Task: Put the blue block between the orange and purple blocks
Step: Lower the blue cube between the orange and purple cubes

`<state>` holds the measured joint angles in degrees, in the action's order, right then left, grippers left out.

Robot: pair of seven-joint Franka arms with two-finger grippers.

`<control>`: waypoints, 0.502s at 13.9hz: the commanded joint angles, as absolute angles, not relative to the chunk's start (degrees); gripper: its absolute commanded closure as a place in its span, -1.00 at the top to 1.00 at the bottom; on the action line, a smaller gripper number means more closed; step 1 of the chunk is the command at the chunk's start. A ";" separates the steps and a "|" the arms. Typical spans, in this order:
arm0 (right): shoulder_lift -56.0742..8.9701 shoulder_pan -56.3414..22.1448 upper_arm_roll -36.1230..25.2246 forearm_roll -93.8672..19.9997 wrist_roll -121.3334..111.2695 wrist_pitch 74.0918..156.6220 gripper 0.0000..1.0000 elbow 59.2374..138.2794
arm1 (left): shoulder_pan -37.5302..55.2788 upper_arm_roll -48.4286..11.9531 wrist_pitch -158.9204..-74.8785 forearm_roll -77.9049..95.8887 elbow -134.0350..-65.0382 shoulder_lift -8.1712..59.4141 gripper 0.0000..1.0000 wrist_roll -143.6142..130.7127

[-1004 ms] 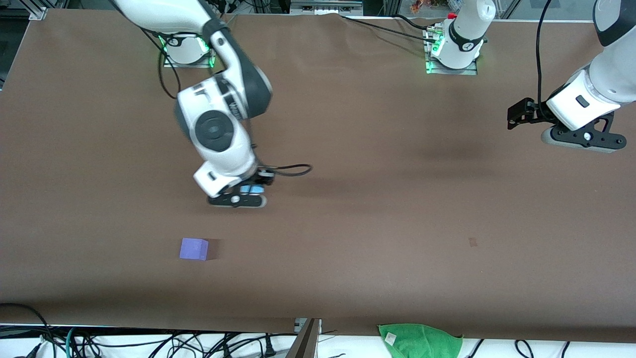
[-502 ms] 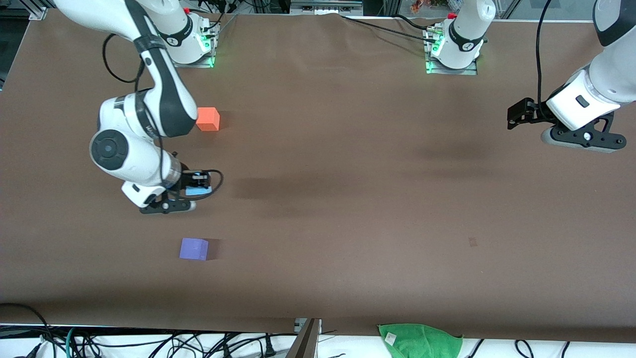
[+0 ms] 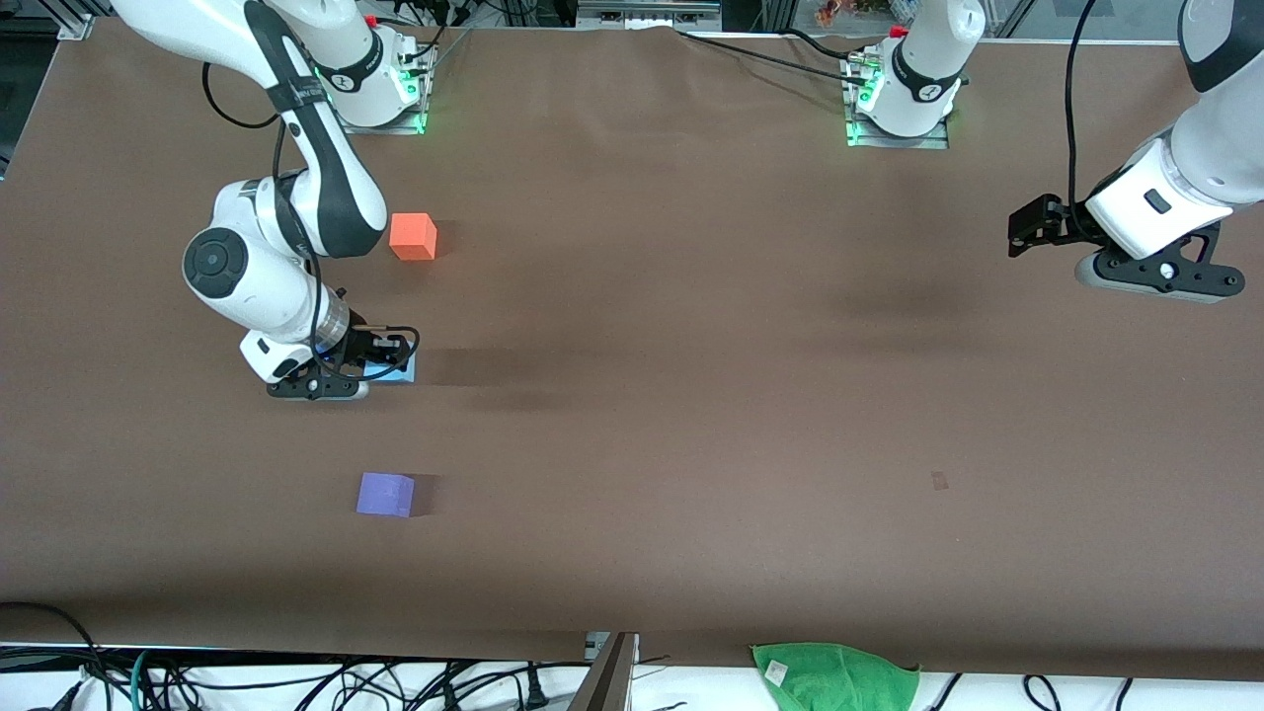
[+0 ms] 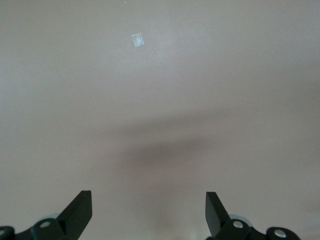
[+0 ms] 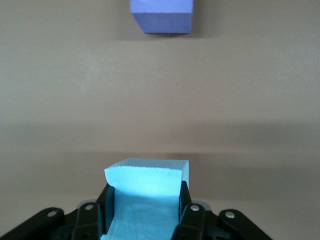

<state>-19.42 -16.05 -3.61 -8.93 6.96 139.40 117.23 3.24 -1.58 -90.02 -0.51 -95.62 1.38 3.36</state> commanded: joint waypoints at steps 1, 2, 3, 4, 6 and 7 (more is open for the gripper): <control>-16.96 -16.17 -3.69 -10.63 6.06 146.05 -0.22 123.48 | 3.43 -1.58 -89.65 -0.88 -95.54 0.97 1.00 3.16; -17.22 -16.17 -3.69 -10.63 6.15 148.08 -0.22 124.36 | 3.43 -1.58 -89.65 -0.79 -95.54 0.97 1.00 3.16; -17.75 -16.17 -3.69 -10.63 6.15 150.53 -0.22 125.32 | 3.43 -1.58 -89.74 -0.79 -95.54 0.97 1.00 3.16; -18.45 -16.17 -3.69 -10.63 6.15 152.99 -0.22 126.38 | 3.43 -1.58 -89.65 -0.88 -95.54 0.97 1.00 3.16; -18.89 -16.17 -3.60 -10.63 6.15 156.43 -0.22 128.40 | 3.43 -1.58 -89.65 -0.79 -95.54 0.97 1.00 3.16; -19.07 -16.17 -3.60 -10.63 6.15 157.32 -0.22 128.84 | 3.43 -1.58 -89.65 -0.88 -95.54 0.97 1.00 3.16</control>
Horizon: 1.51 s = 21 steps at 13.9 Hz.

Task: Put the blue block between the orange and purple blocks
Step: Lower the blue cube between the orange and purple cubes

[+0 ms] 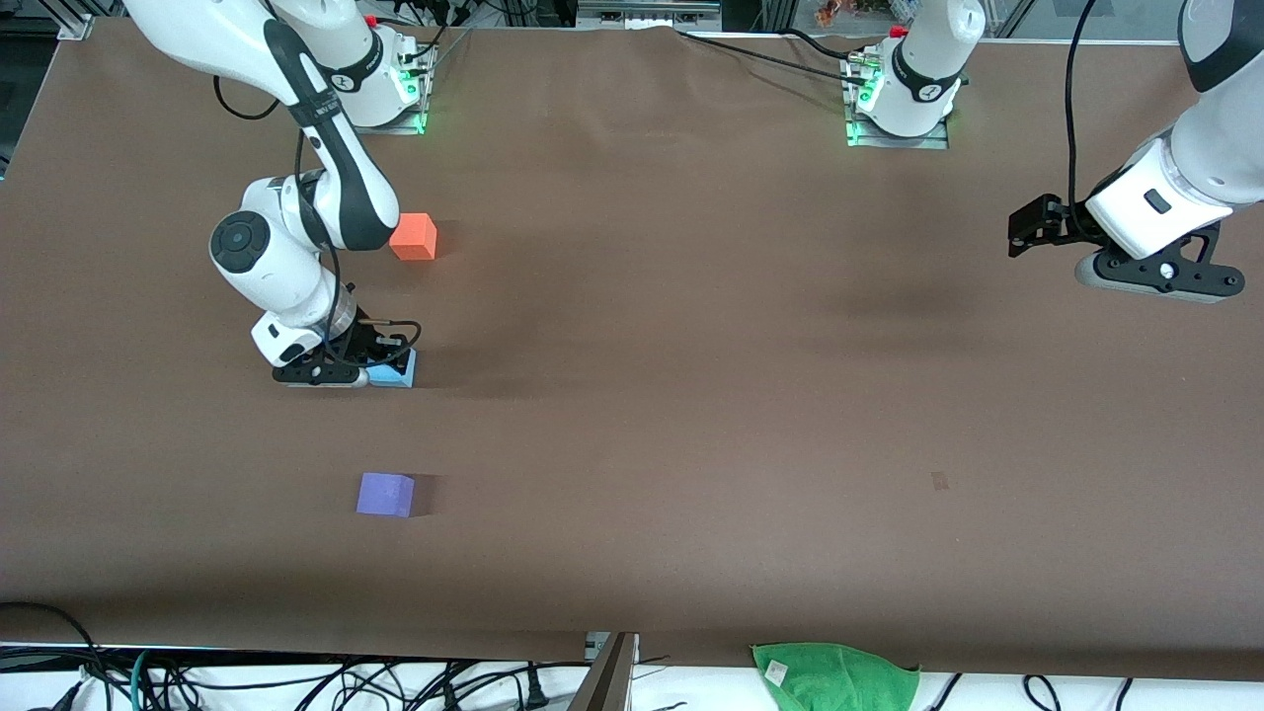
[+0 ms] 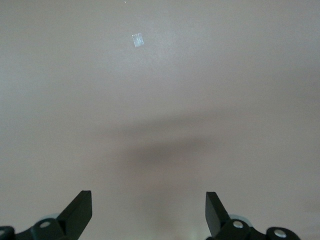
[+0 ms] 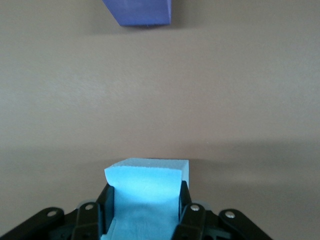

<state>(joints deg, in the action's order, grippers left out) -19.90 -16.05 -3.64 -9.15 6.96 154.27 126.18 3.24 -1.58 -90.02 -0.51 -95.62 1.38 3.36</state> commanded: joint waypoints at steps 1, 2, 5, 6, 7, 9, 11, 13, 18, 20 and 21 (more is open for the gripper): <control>-19.51 -16.17 -3.52 -10.63 6.15 157.93 -0.22 129.02 | 3.43 -1.58 -89.65 -0.79 -95.54 0.97 1.00 3.16; -19.86 -16.17 -3.43 -10.63 6.15 158.55 -0.22 129.20 | 3.43 -1.58 -89.65 -0.88 -95.54 0.97 1.00 3.16; -20.65 -16.17 -3.25 -10.72 6.15 158.82 -0.22 129.37 | 3.43 -1.58 -89.65 -0.88 -95.54 0.97 1.00 3.16; -20.74 -16.17 -3.16 -10.64 6.07 158.82 -0.22 129.37 | 3.43 -1.58 -89.65 -0.79 -95.54 0.97 1.00 3.16; -21.09 -16.17 -3.08 -10.63 6.06 158.82 -0.22 129.37 | 3.43 -1.58 -89.65 -0.79 -95.54 0.97 1.00 3.08; -21.44 -16.17 -2.38 -10.63 6.06 159.52 -0.22 129.37 | 3.43 -1.58 -89.65 -0.79 -95.54 0.97 1.00 3.08; -21.88 -16.17 -2.29 -10.63 6.06 159.70 -0.22 129.37 | 3.43 -1.58 -89.65 -0.88 -95.54 0.97 1.00 3.08; -21.97 -16.17 -2.29 -10.63 5.98 159.52 0.77 129.11 | 3.43 -1.58 -89.65 -0.88 -95.54 0.97 1.00 3.08; -19.61 -16.26 -2.46 -10.37 4.84 151.21 1.00 124.74 | 3.43 -1.58 -89.65 -0.79 -95.54 0.97 1.00 3.08; -17.68 -16.26 -2.99 -10.28 1.42 142.60 1.00 120.34 | 3.43 -1.58 -89.65 -0.88 -95.54 0.97 1.00 3.08; -16.97 -16.26 -3.77 -10.11 0.71 137.16 1.00 117.63 | 3.43 -1.58 -89.65 -0.88 -95.54 0.97 1.00 3.08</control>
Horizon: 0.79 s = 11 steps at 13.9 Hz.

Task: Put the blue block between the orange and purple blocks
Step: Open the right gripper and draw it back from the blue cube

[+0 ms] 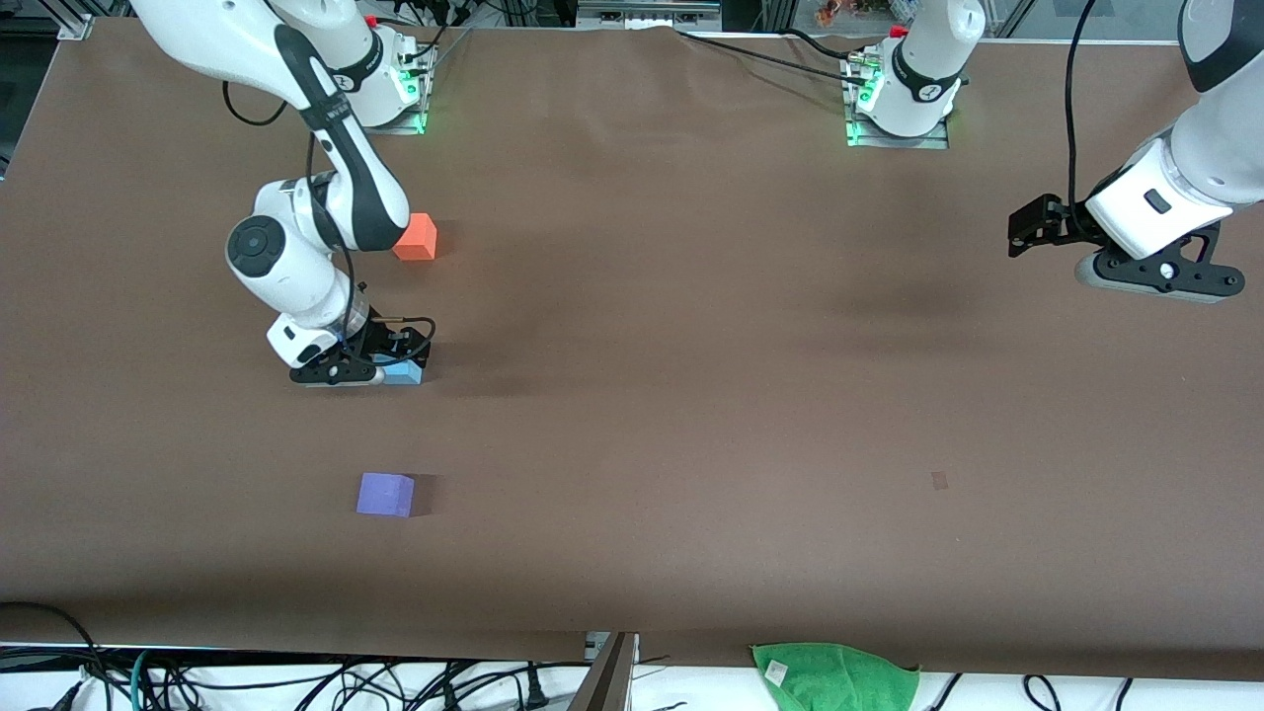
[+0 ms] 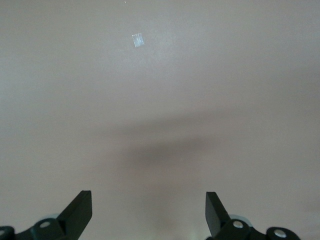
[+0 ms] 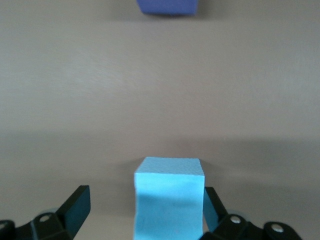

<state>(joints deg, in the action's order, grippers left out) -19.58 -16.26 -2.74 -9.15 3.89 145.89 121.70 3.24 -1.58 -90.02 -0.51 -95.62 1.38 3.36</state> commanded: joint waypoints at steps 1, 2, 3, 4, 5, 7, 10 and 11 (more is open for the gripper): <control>-16.79 -16.26 -4.74 -9.50 0.62 130.93 1.00 113.77 | 3.43 -1.58 -89.65 -0.79 -95.54 0.97 1.00 3.08; -16.87 -16.26 -5.53 -9.32 0.44 124.26 1.00 109.55 | 3.43 -1.58 -89.65 -0.79 -95.54 0.97 1.00 3.16; -16.87 -16.26 -5.89 -8.36 0.09 116.97 1.00 104.99 | 3.43 -1.58 -89.65 -0.79 -95.54 0.97 1.00 3.08; -16.87 -16.26 -5.89 -5.83 0.09 111.07 1.00 100.42 | 3.43 -1.58 -89.65 -0.88 -95.54 0.97 1.00 3.08; -16.87 -16.26 -5.98 -4.15 -0.09 106.31 1.00 96.63 | 3.43 -1.58 -89.65 -0.88 -95.54 0.97 1.00 3.08; -16.87 -16.26 -5.98 -1.86 -0.09 98.82 1.00 91.08 | 3.43 -1.58 -89.65 -0.88 -95.54 0.97 1.00 3.16; -16.87 -16.17 -6.68 1.67 -1.84 88.36 1.00 82.73 | 3.43 -1.58 -89.65 -0.88 -95.54 0.97 1.00 3.08; -16.79 -16.17 -7.20 1.67 -2.11 85.29 1.00 80.53 | 3.43 -1.58 -89.65 -0.88 -95.54 0.97 1.00 3.08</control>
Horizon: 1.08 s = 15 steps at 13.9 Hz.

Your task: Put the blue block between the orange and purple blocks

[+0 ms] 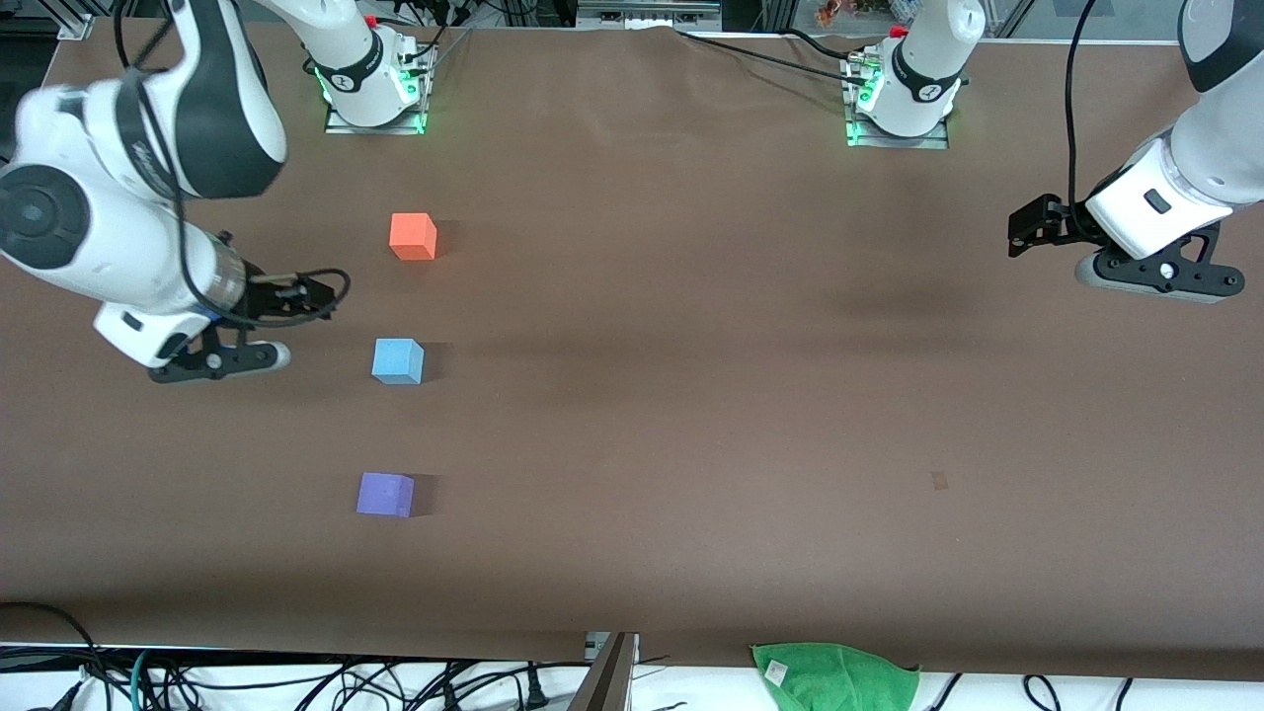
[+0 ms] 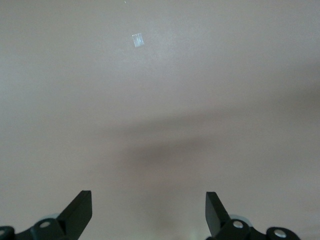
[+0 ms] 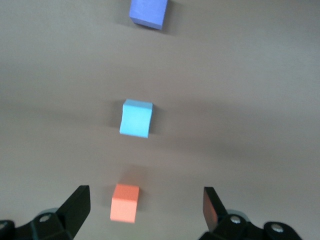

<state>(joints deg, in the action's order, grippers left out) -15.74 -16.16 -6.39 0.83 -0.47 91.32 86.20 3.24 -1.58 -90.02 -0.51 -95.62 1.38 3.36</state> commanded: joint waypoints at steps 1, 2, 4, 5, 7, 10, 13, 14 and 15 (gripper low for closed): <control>-16.27 -16.17 -7.47 1.58 -1.94 82.30 1.00 78.94 | 3.43 -1.58 -89.65 -0.88 -95.54 0.97 1.00 3.08; -14.61 -16.08 -7.56 1.58 -1.15 80.18 1.00 78.40 | 3.43 -1.58 -89.65 -0.79 -95.54 0.97 1.00 3.08; -12.84 -15.30 -6.33 1.84 -1.32 79.37 1.00 78.58 | 3.43 -1.58 -89.65 -0.79 -95.54 0.97 1.00 3.08; -11.96 -13.73 -5.20 1.50 -1.41 78.32 1.00 78.57 | 3.43 -1.58 -89.65 -0.88 -95.54 0.97 1.00 3.08; -9.85 -8.38 1.20 1.40 -1.32 75.77 1.00 79.62 | 3.43 -1.58 -89.65 -0.88 -95.54 0.97 1.00 3.08; -7.22 -6.60 2.99 2.64 -2.28 75.50 1.00 80.77 | 3.43 -1.58 -89.65 -0.79 -95.54 0.97 1.00 3.08; -4.66 -4.40 2.99 2.90 -2.20 76.20 1.00 80.86 | 3.43 -1.58 -89.65 -0.88 -95.54 0.97 1.00 3.08; -3.88 -3.61 2.99 2.90 -2.11 76.20 1.00 80.86 | 3.43 -1.58 -89.65 -0.88 -95.54 0.97 1.00 3.08; -3.26 -2.99 2.99 2.81 -2.02 76.20 1.00 81.12 | 3.43 -1.58 -89.65 -0.79 -95.54 0.97 1.00 3.16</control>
